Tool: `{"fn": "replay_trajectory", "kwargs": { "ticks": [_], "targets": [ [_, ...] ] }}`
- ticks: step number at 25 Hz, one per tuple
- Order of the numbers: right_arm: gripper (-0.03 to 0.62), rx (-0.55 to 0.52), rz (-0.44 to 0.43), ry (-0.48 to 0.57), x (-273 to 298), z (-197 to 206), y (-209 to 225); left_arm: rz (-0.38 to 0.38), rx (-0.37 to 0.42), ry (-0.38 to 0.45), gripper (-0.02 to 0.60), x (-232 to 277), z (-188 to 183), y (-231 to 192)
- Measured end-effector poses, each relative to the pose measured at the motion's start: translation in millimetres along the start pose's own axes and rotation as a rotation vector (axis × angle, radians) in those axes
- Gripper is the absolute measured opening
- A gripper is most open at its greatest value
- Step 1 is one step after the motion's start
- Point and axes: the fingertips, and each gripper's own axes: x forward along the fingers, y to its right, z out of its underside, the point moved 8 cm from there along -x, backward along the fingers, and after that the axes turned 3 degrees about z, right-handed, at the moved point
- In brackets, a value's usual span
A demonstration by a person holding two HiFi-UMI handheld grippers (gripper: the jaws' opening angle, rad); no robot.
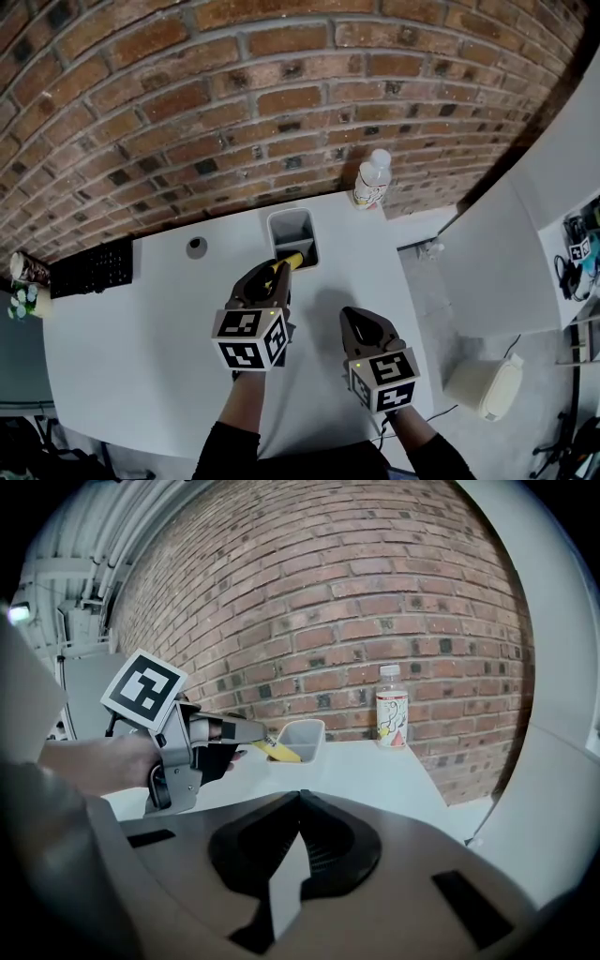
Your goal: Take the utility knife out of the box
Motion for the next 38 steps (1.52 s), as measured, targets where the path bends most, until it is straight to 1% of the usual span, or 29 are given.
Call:
{"fn": "replay_trajectory", "kwargs": {
  "ticks": [8,18,25,38],
  "targets": [
    [0.008,-0.019,-0.002,0.031,-13.9,-3.7,-11.5,0.004,0.014,0.063,0.078,-26.8,-9.4,7.4],
    [0.008,-0.036,0.005,0.078,-40.5,-7.5,-31.2,0.004,0.035,0.136,0.077,-76.3,-21.9,16.4],
    [0.008,-0.051,0.010,0.114,-60.3,-8.2,-51.3,0.003,0.065,0.171,0.077,-116.6,-24.2,20.4],
    [0.008,-0.086,0.006,0.184,-98.5,-11.5,-103.7,-0.007,0.103,0.211,0.077,-199.8,-20.7,17.6]
  ]
}}
